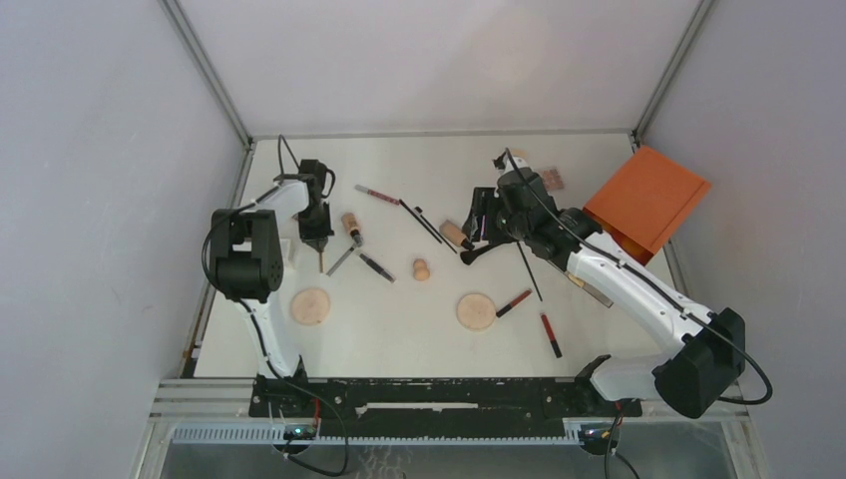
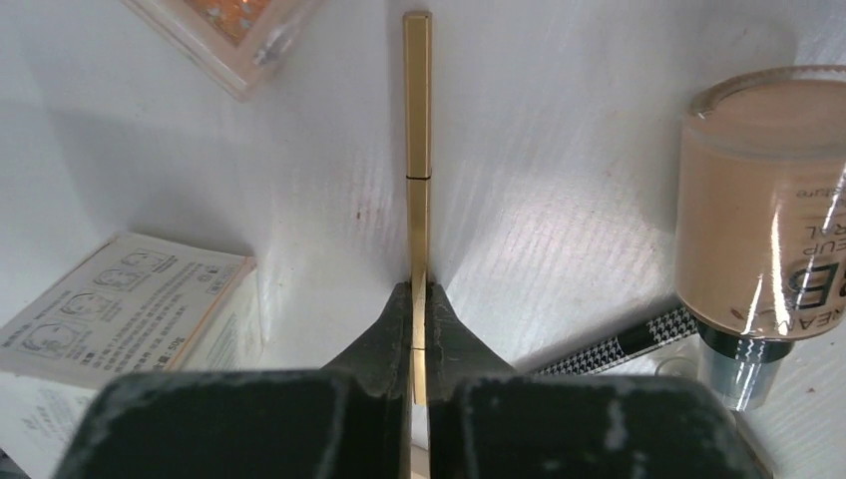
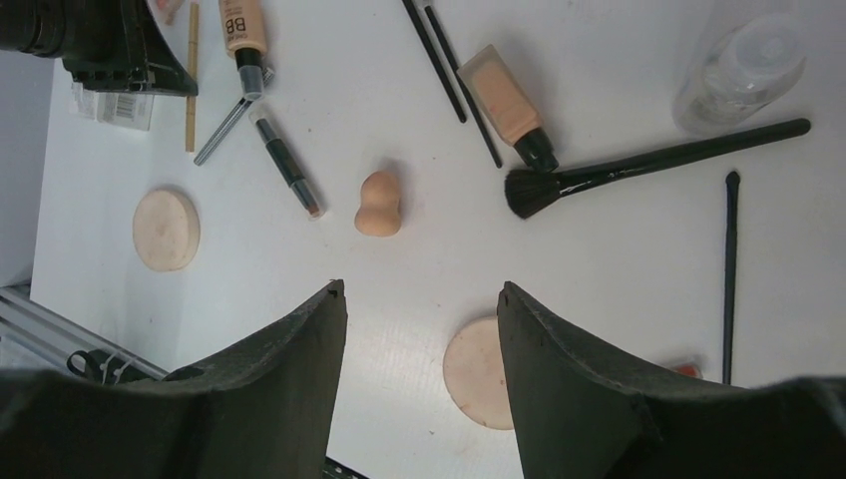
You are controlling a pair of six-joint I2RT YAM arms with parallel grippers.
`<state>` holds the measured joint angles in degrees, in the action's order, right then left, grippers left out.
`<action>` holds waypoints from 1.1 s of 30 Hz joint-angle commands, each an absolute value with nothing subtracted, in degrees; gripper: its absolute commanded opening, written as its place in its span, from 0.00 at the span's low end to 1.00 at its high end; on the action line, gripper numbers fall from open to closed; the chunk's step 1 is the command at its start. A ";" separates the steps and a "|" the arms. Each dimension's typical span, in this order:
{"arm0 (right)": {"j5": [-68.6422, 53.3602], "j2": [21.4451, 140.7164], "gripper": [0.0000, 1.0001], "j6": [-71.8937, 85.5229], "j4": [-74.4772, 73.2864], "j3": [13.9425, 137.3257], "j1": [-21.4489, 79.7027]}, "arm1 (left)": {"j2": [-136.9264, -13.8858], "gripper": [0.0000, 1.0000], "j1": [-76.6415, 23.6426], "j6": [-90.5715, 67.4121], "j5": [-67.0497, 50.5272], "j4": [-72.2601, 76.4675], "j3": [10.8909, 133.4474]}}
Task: Organize the makeup
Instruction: Pick up the makeup from the center of the board.
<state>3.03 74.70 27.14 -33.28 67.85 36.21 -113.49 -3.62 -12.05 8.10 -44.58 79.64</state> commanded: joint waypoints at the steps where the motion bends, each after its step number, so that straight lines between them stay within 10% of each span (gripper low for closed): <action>1: 5.55 71.56 0.65 27.48 -32.69 67.84 35.47 | -108.59 0.02 -5.28 -12.34 11.59 -43.25 79.39; 20: -8.04 66.04 0.68 34.52 -20.93 64.25 32.10 | -76.63 0.00 -11.62 -20.76 -23.56 -32.69 70.15; 33: -10.68 73.10 0.70 41.14 -5.69 64.25 36.73 | -76.35 0.00 -27.30 -33.62 -34.94 -17.24 69.19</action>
<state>-11.97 73.38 40.29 -12.51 63.70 34.98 -75.50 -24.80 -28.58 -30.37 -24.38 69.32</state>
